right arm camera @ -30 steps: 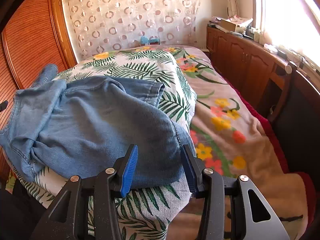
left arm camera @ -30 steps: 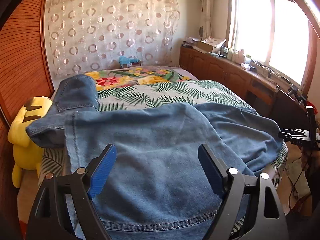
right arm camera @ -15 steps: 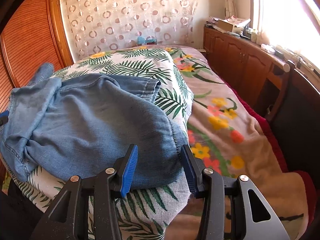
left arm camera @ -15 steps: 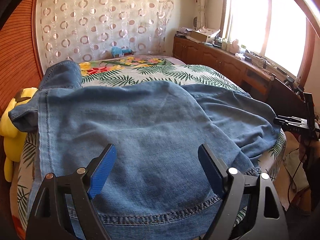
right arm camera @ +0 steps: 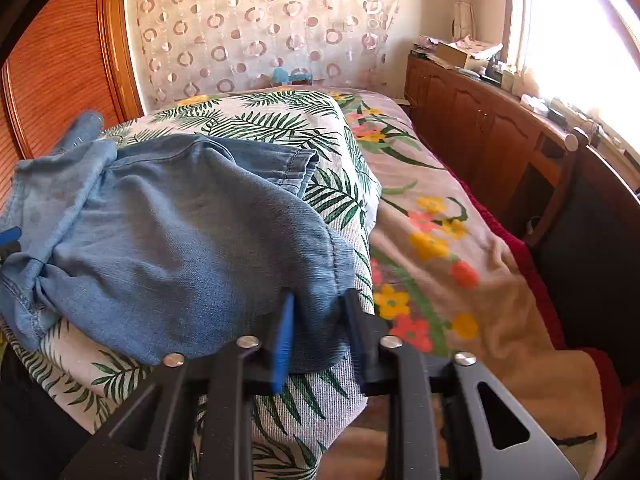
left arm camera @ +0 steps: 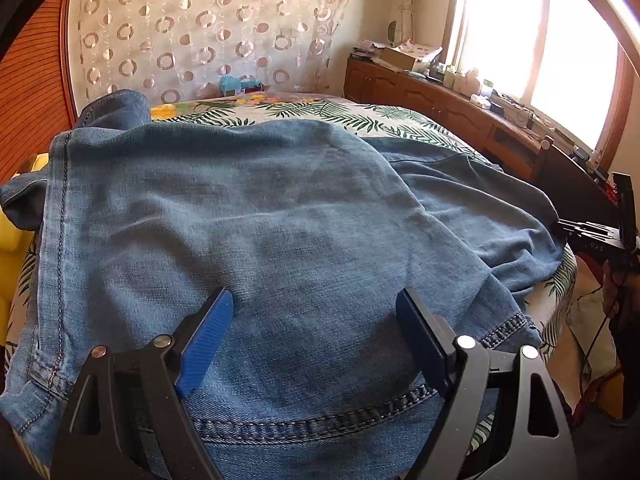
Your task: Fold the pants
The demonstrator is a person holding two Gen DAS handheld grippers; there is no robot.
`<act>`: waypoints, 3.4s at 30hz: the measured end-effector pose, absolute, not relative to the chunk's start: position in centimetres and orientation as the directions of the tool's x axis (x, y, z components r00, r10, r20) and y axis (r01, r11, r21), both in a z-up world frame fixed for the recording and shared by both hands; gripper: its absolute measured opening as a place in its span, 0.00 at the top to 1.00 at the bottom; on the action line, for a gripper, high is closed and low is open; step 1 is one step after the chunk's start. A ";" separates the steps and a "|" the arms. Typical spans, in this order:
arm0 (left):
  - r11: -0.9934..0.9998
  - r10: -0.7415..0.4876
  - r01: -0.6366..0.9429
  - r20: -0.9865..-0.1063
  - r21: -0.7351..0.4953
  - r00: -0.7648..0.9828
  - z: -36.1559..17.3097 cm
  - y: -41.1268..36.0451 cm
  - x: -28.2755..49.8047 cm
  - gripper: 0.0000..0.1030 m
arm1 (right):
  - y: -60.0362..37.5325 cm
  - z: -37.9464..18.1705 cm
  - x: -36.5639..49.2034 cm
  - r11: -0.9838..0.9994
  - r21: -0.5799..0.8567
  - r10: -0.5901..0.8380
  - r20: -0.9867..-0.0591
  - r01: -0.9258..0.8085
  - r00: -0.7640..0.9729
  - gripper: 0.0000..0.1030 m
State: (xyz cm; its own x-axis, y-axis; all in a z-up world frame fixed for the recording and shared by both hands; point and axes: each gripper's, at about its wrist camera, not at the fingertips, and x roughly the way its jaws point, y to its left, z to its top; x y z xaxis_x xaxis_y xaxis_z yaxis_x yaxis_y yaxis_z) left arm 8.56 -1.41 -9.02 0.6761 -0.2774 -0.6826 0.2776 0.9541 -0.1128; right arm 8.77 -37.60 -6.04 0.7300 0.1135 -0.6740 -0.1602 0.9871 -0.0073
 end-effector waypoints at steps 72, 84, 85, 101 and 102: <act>0.935 -0.335 0.324 -0.656 -0.142 0.677 -7.4 0.0 8.6 0.91 | -13.9 -4.5 16.3 0.762 0.178 0.552 -0.682 -0.623 0.481 0.92; 0.914 -0.397 0.393 -0.438 -0.104 0.806 4.3 0.2 2.5 0.91 | -13.4 10.4 13.5 0.708 0.017 0.647 -0.417 -0.706 0.638 0.98; 0.915 -0.396 0.390 -0.427 -0.106 0.813 4.9 0.6 2.0 0.91 | -12.9 11.3 13.5 0.703 0.011 0.654 -0.405 -0.711 0.640 0.98; 0.959 -0.283 0.230 -0.538 -0.165 0.794 -1.0 6.6 1.1 0.91 | -0.3 8.1 18.7 0.581 -0.035 0.699 -0.491 -0.813 0.520 0.99; 0.962 -0.273 0.220 -0.549 -0.161 0.790 -1.8 6.7 1.1 0.91 | 0.3 8.1 19.3 0.576 -0.027 0.699 -0.501 -0.817 0.510 0.99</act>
State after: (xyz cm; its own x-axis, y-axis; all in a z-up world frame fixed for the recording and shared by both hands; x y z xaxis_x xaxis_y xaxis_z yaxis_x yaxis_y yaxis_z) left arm 1.14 6.73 -1.76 0.7897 -0.2730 -0.5494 0.2204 0.9620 -0.1612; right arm 19.34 0.35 8.07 0.5096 0.6993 -0.5013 -0.8171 0.5758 -0.0275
